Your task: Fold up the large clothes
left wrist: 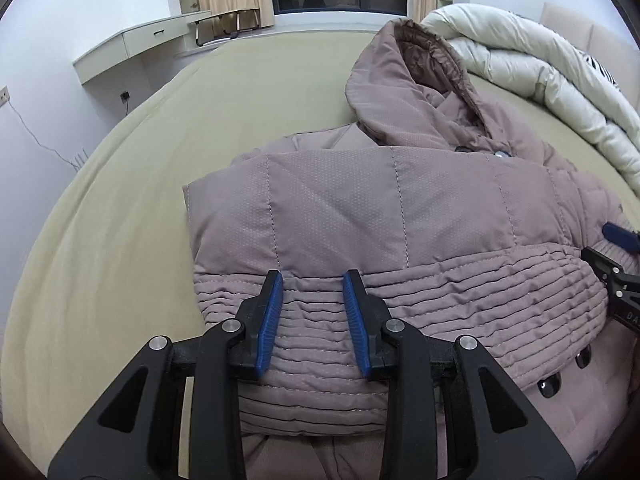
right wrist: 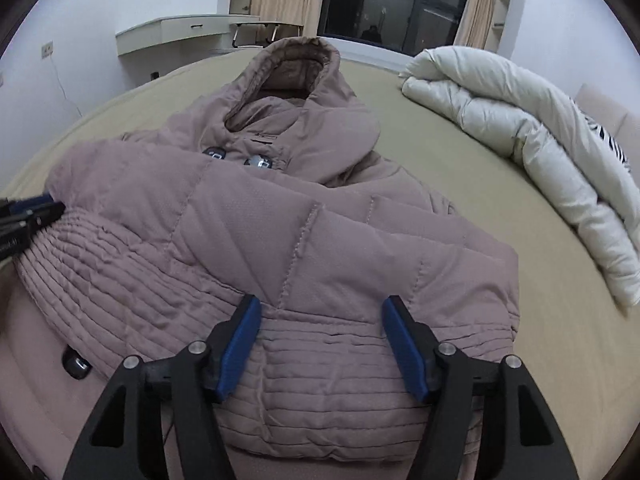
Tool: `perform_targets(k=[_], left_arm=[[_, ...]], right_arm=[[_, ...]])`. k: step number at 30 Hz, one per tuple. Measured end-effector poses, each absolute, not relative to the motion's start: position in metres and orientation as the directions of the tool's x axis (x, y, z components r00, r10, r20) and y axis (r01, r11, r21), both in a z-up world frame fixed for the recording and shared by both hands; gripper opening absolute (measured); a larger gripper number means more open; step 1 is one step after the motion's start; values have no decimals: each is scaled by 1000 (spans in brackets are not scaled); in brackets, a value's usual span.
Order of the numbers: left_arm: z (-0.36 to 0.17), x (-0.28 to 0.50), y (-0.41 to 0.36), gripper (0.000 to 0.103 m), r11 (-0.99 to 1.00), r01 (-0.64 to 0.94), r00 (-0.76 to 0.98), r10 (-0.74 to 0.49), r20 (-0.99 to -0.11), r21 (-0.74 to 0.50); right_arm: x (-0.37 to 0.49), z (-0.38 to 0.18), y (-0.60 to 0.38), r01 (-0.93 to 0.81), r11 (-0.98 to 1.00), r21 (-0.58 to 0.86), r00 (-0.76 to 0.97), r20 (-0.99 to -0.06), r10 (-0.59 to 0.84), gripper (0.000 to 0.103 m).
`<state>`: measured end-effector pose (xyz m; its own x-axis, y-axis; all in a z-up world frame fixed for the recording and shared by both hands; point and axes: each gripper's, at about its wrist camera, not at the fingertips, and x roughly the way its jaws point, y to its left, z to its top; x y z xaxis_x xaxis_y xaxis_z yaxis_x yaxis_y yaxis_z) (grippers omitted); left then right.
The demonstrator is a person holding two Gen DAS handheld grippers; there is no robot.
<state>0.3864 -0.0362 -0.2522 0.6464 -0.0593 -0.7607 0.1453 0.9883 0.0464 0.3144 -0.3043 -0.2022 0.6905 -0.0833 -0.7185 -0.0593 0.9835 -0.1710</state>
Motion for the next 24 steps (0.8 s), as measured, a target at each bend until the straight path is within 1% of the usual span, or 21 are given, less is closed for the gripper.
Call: perform_targets(k=[1,3,5,7,8,11,12,14,16,17,20,23,24], left_arm=[[-249,385,-34,30,989,147,639,-74,-765,27],[-240,380,-27,30,989,147,649,-100,-754,-5],[-235,371,-19,30,991,130,682,-82,-726,10],[-244,365,-16,30,990,138,679,-68,-731,36],[-247,364,-16,30,989,141,679,-66,-732,42],[-246,365,-18,30,987,149,673,-60,-738,55],[-244,366,-17,30,987,151,668,-65,-741,50],[-244,368,-12,30,987,160,661,-96,-744,15],[-236,364,4,30,986,155,674,-153,-723,-64],[-233,365,9,30,985,152,683,-164,-712,-81],[-221,371,37,30,979,120,702,-202,-683,-167],[-219,385,78,30,959,16,708,-210,-674,-282],[-221,390,85,30,953,0,698,-217,-682,-303]], right_arm=[[314,-200,-303,-54,983,-174,685,-723,-90,67],[315,-188,-308,-31,992,-119,665,-743,-69,66],[308,-169,-315,-17,999,-46,696,-718,-22,66],[300,-159,-315,-6,998,-67,731,-681,-41,66],[299,-161,-314,-10,997,-71,734,-678,-41,66],[308,-195,-310,-51,994,-98,652,-757,-41,68],[305,-200,-308,-62,990,-127,676,-735,-52,69],[303,-197,-307,-64,990,-123,680,-732,-47,69],[300,-188,-317,-59,997,-47,687,-726,7,68],[298,-181,-325,-45,999,1,695,-718,32,68],[292,-163,-360,27,995,94,742,-669,43,68],[298,-159,-409,104,950,294,738,-663,124,68],[301,-162,-421,121,934,336,731,-667,145,67]])
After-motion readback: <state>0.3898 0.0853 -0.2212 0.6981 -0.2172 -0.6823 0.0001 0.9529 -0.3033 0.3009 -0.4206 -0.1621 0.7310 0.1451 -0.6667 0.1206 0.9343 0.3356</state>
